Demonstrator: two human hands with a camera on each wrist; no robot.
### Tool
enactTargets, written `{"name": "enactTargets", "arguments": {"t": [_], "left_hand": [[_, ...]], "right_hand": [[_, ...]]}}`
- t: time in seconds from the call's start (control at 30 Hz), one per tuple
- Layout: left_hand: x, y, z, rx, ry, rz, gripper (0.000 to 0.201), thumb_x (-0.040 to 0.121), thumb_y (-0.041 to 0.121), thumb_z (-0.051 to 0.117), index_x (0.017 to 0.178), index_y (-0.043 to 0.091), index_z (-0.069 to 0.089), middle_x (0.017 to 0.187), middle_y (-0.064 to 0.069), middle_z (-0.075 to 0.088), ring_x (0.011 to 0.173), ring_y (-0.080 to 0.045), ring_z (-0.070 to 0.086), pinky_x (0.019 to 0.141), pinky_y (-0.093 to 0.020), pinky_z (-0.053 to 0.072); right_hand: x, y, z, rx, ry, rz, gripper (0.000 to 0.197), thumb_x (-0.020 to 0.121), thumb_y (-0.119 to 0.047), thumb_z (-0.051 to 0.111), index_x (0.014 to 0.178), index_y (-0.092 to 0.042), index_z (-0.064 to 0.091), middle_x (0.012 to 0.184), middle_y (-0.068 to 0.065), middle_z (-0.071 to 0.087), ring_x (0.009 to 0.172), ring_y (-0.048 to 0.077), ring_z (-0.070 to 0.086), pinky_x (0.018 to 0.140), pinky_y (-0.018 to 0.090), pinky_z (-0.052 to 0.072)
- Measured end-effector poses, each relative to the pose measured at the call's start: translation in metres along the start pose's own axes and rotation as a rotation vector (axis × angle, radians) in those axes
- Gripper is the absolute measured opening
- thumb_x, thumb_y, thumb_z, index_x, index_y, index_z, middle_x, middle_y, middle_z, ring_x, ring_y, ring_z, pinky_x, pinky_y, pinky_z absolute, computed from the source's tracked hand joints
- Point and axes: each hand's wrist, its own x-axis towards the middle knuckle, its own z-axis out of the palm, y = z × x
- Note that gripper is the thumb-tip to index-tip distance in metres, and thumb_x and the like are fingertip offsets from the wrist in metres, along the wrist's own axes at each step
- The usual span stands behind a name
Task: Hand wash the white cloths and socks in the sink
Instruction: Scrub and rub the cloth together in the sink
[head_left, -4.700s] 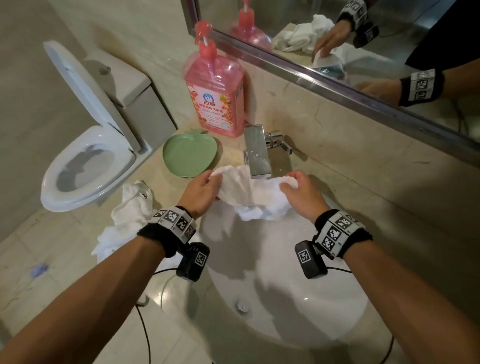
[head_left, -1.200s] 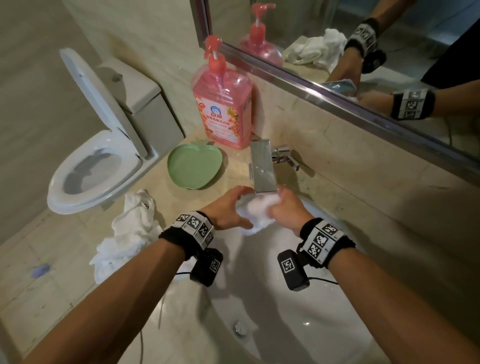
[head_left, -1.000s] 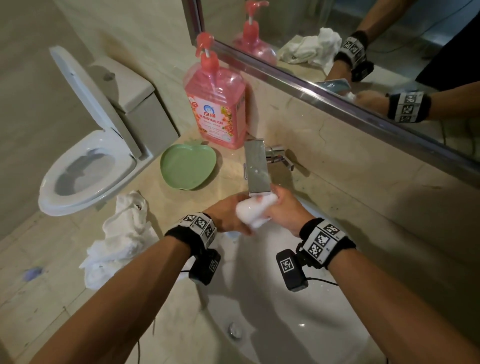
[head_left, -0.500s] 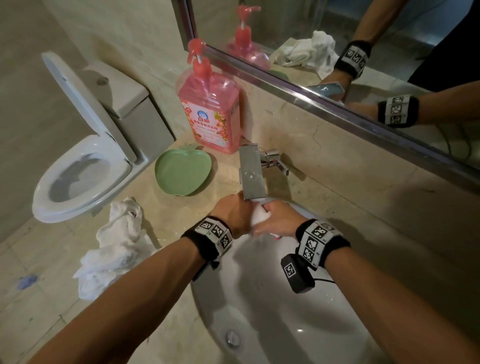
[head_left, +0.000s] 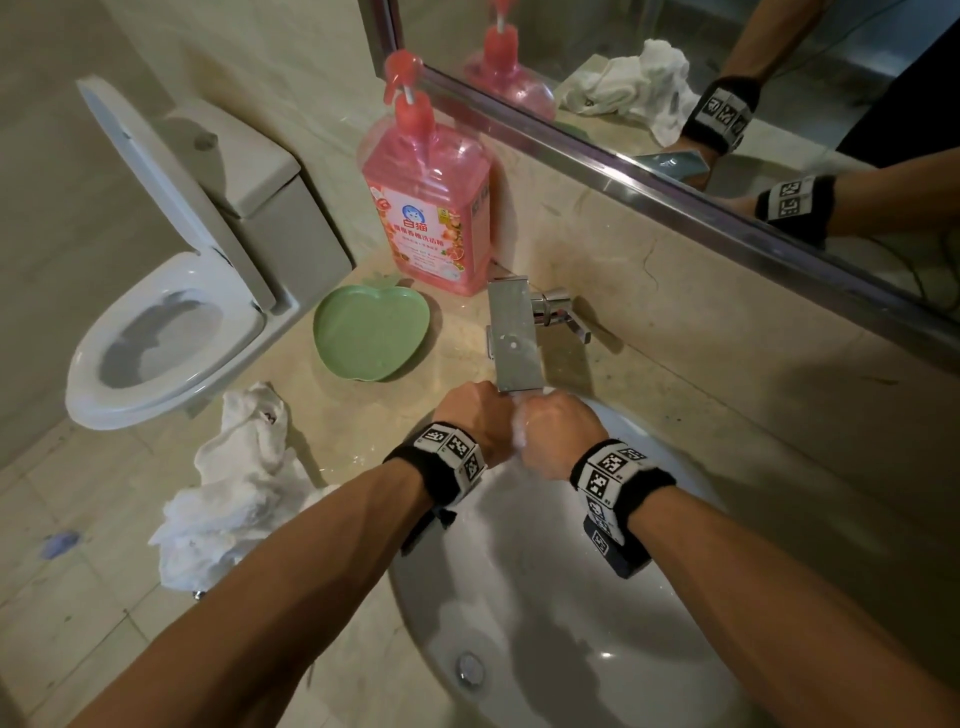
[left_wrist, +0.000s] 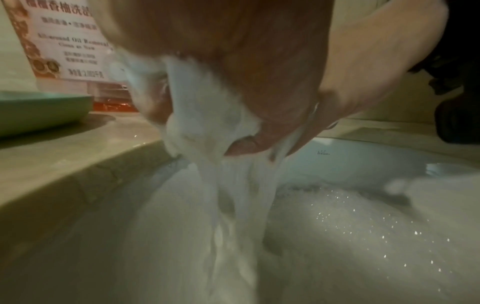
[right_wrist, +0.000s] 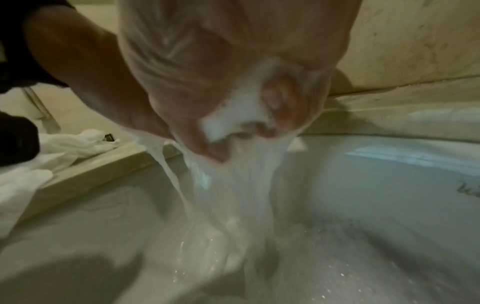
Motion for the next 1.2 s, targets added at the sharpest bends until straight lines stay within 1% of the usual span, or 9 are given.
{"name": "enactTargets", "arguments": {"t": [0.17, 0.37, 0.47, 0.53, 0.63, 0.77, 0.9, 1.03, 1.2], "left_hand": [[0.002, -0.001, 0.004, -0.157, 0.001, -0.046, 0.039, 0.083, 0.043, 0.054, 0.117, 0.027, 0.064, 0.103, -0.003, 0.071, 0.089, -0.026, 0.068, 0.072, -0.031, 0.054], [-0.006, -0.025, 0.008, -0.490, -0.074, -0.080, 0.059, 0.077, 0.036, 0.071, 0.132, 0.019, 0.053, 0.121, -0.009, 0.066, 0.105, -0.030, 0.064, 0.078, -0.028, 0.046], [-0.019, -0.040, 0.004, -0.629, -0.240, -0.034, 0.076, 0.078, 0.054, 0.066, 0.140, 0.017, 0.045, 0.134, -0.006, 0.057, 0.116, -0.026, 0.057, 0.098, -0.034, 0.046], [-0.028, -0.045, 0.004, -0.673, -0.294, -0.019, 0.076, 0.078, 0.062, 0.055, 0.139, 0.017, 0.047, 0.134, -0.005, 0.056, 0.118, -0.025, 0.055, 0.103, -0.043, 0.044], [-0.038, -0.046, 0.009, -0.793, -0.215, 0.022, 0.060, 0.091, 0.034, 0.060, 0.145, 0.015, 0.041, 0.139, -0.008, 0.054, 0.125, -0.026, 0.052, 0.108, -0.043, 0.041], [-0.043, -0.049, 0.017, -0.961, -0.111, -0.051, 0.044, 0.087, 0.015, 0.069, 0.128, 0.013, 0.054, 0.122, -0.008, 0.065, 0.112, -0.025, 0.061, 0.104, -0.045, 0.046], [-0.045, -0.049, 0.023, -1.007, 0.030, -0.129, 0.037, 0.077, 0.017, 0.080, 0.105, 0.014, 0.056, 0.108, -0.007, 0.068, 0.101, -0.026, 0.065, 0.094, -0.043, 0.051], [-0.046, -0.038, 0.027, -0.991, 0.187, -0.160, 0.033, 0.080, 0.021, 0.078, 0.107, 0.014, 0.060, 0.104, -0.004, 0.070, 0.096, -0.023, 0.067, 0.089, -0.036, 0.053], [-0.037, -0.028, 0.030, -0.992, 0.232, -0.230, 0.042, 0.075, 0.054, 0.065, 0.108, 0.028, 0.062, 0.101, 0.008, 0.070, 0.091, -0.016, 0.066, 0.080, -0.032, 0.054]], "right_hand": [[-0.003, -0.001, -0.008, -0.103, 0.067, -0.086, 0.025, 0.079, -0.017, 0.061, 0.103, -0.012, 0.066, 0.085, 0.008, 0.071, 0.077, 0.029, 0.069, 0.064, 0.030, 0.049], [-0.002, 0.006, -0.017, 0.265, -0.017, -0.011, 0.059, 0.077, -0.023, 0.068, 0.133, -0.007, 0.058, 0.110, 0.007, 0.072, 0.098, 0.025, 0.068, 0.084, 0.033, 0.055], [-0.011, 0.004, -0.021, 0.627, -0.026, -0.219, 0.045, 0.077, -0.010, 0.065, 0.111, -0.038, 0.067, 0.101, -0.012, 0.071, 0.094, 0.005, 0.064, 0.082, 0.016, 0.049], [-0.011, 0.001, -0.020, 0.661, -0.008, -0.195, 0.050, 0.077, 0.001, 0.062, 0.106, -0.039, 0.067, 0.101, -0.009, 0.068, 0.096, 0.008, 0.061, 0.084, 0.022, 0.048], [-0.007, -0.006, -0.013, 0.617, -0.009, -0.108, 0.038, 0.080, 0.003, 0.063, 0.110, -0.020, 0.069, 0.108, 0.003, 0.069, 0.102, 0.017, 0.064, 0.091, 0.029, 0.052], [-0.008, -0.011, -0.007, 0.675, 0.161, 0.024, 0.029, 0.072, -0.006, 0.076, 0.101, -0.008, 0.071, 0.092, 0.000, 0.065, 0.083, 0.012, 0.064, 0.069, 0.010, 0.041], [-0.013, -0.011, -0.008, 0.792, 0.270, 0.065, 0.034, 0.066, -0.006, 0.081, 0.097, -0.015, 0.069, 0.078, -0.021, 0.065, 0.076, -0.014, 0.062, 0.073, 0.018, 0.048], [-0.019, -0.005, -0.011, 0.904, 0.282, 0.141, 0.053, 0.068, -0.009, 0.086, 0.116, -0.019, 0.064, 0.102, -0.004, 0.075, 0.092, 0.013, 0.073, 0.085, 0.037, 0.060], [-0.029, 0.007, -0.007, 0.860, 0.306, 0.237, 0.039, 0.072, -0.014, 0.083, 0.096, -0.027, 0.055, 0.096, -0.004, 0.072, 0.081, 0.017, 0.073, 0.071, 0.037, 0.060]]}}
